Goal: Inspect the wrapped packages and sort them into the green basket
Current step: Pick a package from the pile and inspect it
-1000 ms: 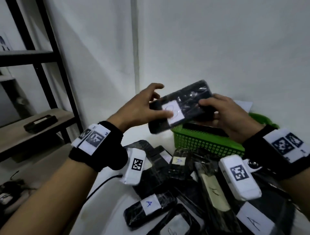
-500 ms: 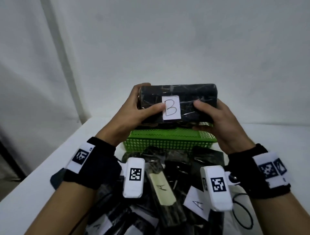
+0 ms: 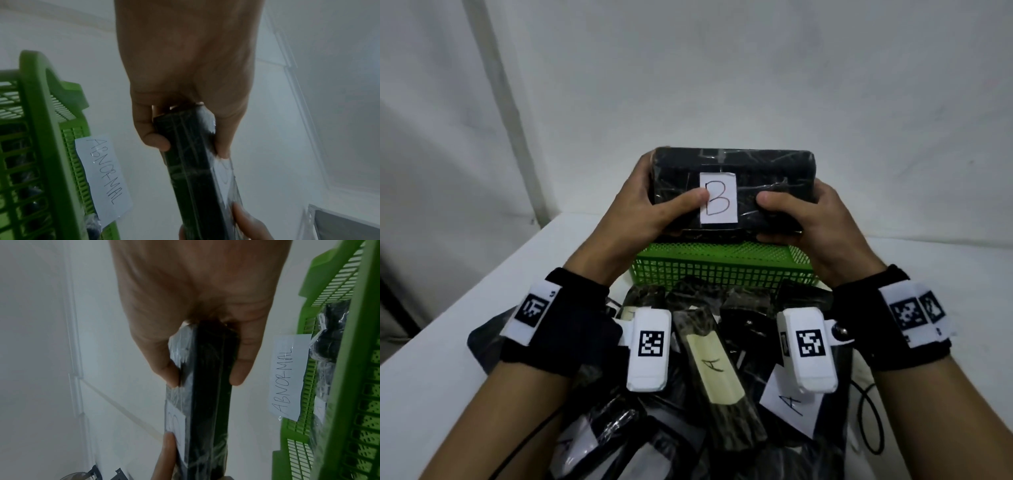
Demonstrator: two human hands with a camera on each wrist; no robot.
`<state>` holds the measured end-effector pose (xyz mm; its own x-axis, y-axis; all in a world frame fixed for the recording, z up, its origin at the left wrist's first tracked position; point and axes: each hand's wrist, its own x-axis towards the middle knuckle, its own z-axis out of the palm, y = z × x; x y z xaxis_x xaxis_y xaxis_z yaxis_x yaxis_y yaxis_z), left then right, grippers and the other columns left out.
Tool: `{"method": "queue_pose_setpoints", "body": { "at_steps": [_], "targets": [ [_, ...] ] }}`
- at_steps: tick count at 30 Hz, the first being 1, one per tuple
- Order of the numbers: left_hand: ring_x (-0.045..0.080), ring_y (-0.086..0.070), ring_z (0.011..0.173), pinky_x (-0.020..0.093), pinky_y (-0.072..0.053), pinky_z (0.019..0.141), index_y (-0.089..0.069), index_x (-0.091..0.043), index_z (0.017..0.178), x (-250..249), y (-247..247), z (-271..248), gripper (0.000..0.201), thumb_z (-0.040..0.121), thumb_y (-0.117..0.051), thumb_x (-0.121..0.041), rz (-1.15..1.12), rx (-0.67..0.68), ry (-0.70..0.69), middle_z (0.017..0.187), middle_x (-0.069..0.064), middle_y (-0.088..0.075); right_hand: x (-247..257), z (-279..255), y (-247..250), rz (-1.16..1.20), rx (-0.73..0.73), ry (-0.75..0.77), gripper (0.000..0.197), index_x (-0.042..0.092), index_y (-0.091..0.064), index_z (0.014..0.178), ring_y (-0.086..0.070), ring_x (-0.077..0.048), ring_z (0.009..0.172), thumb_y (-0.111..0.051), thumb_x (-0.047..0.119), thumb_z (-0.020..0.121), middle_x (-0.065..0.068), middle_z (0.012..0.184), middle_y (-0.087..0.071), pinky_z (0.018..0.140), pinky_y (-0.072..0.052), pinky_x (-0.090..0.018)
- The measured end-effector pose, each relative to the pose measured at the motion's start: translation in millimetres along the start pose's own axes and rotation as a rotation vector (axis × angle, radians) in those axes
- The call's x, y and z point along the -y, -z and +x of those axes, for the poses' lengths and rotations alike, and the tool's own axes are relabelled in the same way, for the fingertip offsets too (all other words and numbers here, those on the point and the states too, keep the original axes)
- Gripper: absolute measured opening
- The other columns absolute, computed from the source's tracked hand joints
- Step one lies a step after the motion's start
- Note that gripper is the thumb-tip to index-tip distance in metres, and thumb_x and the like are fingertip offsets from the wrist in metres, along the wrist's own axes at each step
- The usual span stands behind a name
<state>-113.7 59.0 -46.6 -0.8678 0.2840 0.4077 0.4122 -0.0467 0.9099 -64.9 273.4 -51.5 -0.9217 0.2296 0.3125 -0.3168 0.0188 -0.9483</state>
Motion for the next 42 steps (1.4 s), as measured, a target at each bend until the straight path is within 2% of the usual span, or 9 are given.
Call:
{"method": "queue_pose_setpoints", "body": {
  "at_steps": [6, 11, 15, 20, 24, 29, 34, 38, 42],
  "targets": [
    [0.014, -0.068, 0.108, 0.036, -0.058, 0.089, -0.049, -0.019, 0.134, 10, 1, 3, 0.057, 0.084, -0.076, -0.025, 0.042, -0.024, -0.056, 0.118, -0.002, -0.069, -1, 0, 0, -0.086, -0.008, 0.06, 0.039, 0.006, -0.063, 0.119, -0.075, -0.016, 0.077, -0.078, 0.012, 0.083, -0.007, 0.102, -0.073, 0.047, -0.052, -0.025],
    [0.005, -0.055, 0.125, 0.041, -0.059, 0.09, -0.036, -0.038, 0.144, 9, 2, 1, 0.069, 0.086, -0.074, -0.042, 0.204, -0.018, -0.1, 0.134, -0.013, -0.057, -3, -3, 8, -0.343, -0.127, 0.206, 0.06, 0.029, -0.062, 0.123, -0.069, -0.009, 0.107, -0.086, 0.042, 0.07, 0.012, 0.115, -0.071, 0.087, -0.06, -0.044],
    [0.012, -0.066, 0.112, 0.036, -0.061, 0.079, -0.046, -0.031, 0.128, 4, -3, 4, 0.04, 0.094, -0.066, -0.036, 0.048, 0.005, -0.076, 0.126, -0.005, -0.059, -7, -4, 8, -0.517, -0.192, 0.233, 0.074, 0.038, -0.058, 0.124, -0.066, -0.013, 0.111, -0.08, 0.062, 0.057, 0.019, 0.118, -0.067, 0.089, -0.059, -0.047],
    [0.009, -0.067, 0.087, 0.039, -0.059, 0.078, -0.051, -0.025, 0.1, 8, -6, 7, 0.018, 0.094, -0.066, -0.033, -0.015, -0.068, -0.072, 0.099, -0.005, -0.062, -7, 0, -1, -0.096, 0.0, -0.002, 0.066, 0.034, -0.062, 0.109, -0.069, -0.016, 0.111, -0.079, 0.069, 0.054, 0.01, 0.118, -0.07, 0.085, -0.062, -0.045],
    [0.016, -0.065, 0.086, 0.052, -0.057, 0.083, -0.049, -0.024, 0.098, 4, -8, 6, 0.022, 0.091, -0.07, -0.031, 0.04, -0.031, -0.111, 0.089, -0.005, -0.06, -13, 3, -7, -0.11, -0.142, 0.112, 0.049, 0.039, -0.062, 0.09, -0.072, -0.01, 0.101, -0.08, 0.07, 0.057, 0.012, 0.1, -0.074, 0.088, -0.06, -0.047],
    [0.029, -0.066, 0.097, 0.059, -0.054, 0.089, -0.049, -0.02, 0.106, 4, -13, 3, 0.023, 0.094, -0.067, -0.029, 0.095, -0.028, -0.097, 0.1, 0.0, -0.062, -16, 1, -4, -0.133, -0.185, 0.166, 0.063, 0.04, -0.061, 0.096, -0.072, -0.013, 0.101, -0.079, 0.08, 0.051, 0.012, 0.099, -0.072, 0.09, -0.059, -0.05],
    [0.018, -0.059, 0.122, 0.049, -0.054, 0.096, -0.04, -0.034, 0.141, 6, -4, 8, 0.053, 0.094, -0.055, -0.054, -0.019, 0.007, 0.102, 0.137, 0.0, -0.054, -14, 2, -2, -0.056, -0.118, 0.236, 0.051, 0.038, -0.058, 0.099, -0.066, -0.012, 0.098, -0.083, 0.065, 0.064, 0.014, 0.108, -0.062, 0.094, -0.053, -0.048],
    [0.024, -0.07, 0.106, 0.042, -0.06, 0.079, -0.042, -0.018, 0.141, 7, -8, 6, 0.052, 0.094, -0.064, -0.017, -0.154, 0.03, 0.105, 0.129, 0.01, -0.062, -12, 8, 1, 0.095, -0.096, 0.213, 0.044, 0.037, -0.051, 0.116, -0.067, -0.014, 0.1, -0.078, 0.034, 0.081, 0.004, 0.115, -0.061, 0.09, -0.054, -0.042],
    [0.027, -0.072, 0.1, 0.043, -0.062, 0.078, -0.033, -0.023, 0.143, 4, -10, 4, 0.068, 0.087, -0.068, -0.006, -0.17, 0.026, 0.075, 0.122, 0.007, -0.065, -8, 5, 4, 0.101, -0.03, -0.036, 0.049, 0.019, -0.05, 0.131, -0.074, -0.025, 0.097, -0.074, 0.02, 0.088, -0.004, 0.116, -0.071, 0.061, -0.059, -0.033]
  ]
}}
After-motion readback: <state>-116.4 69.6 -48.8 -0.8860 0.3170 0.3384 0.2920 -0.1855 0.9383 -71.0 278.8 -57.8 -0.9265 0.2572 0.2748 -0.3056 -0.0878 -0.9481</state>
